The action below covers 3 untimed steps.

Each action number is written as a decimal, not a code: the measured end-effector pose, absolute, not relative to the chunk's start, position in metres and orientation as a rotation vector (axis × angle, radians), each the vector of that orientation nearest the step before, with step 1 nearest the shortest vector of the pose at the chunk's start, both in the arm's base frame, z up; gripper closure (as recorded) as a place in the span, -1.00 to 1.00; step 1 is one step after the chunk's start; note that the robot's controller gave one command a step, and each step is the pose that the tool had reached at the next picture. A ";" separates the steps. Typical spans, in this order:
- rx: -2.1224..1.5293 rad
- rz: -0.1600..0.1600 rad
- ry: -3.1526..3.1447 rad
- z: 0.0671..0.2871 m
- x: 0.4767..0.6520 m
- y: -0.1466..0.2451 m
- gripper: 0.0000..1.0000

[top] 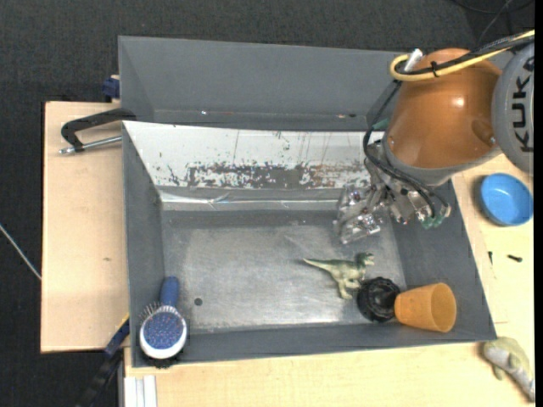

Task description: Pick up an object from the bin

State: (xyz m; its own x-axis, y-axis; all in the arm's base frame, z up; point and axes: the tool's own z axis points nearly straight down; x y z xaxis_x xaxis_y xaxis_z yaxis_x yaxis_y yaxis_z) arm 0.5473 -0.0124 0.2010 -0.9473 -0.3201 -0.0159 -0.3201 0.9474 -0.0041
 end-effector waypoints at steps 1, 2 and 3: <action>-0.505 0.001 3.095 0.196 0.545 -0.013 -1.00; -0.505 0.001 3.095 0.196 0.545 -0.013 1.00; -0.505 0.001 3.095 0.196 0.545 -0.013 -1.00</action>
Offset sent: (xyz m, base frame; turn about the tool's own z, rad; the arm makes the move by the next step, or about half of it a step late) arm 0.0000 0.0000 0.0000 0.0000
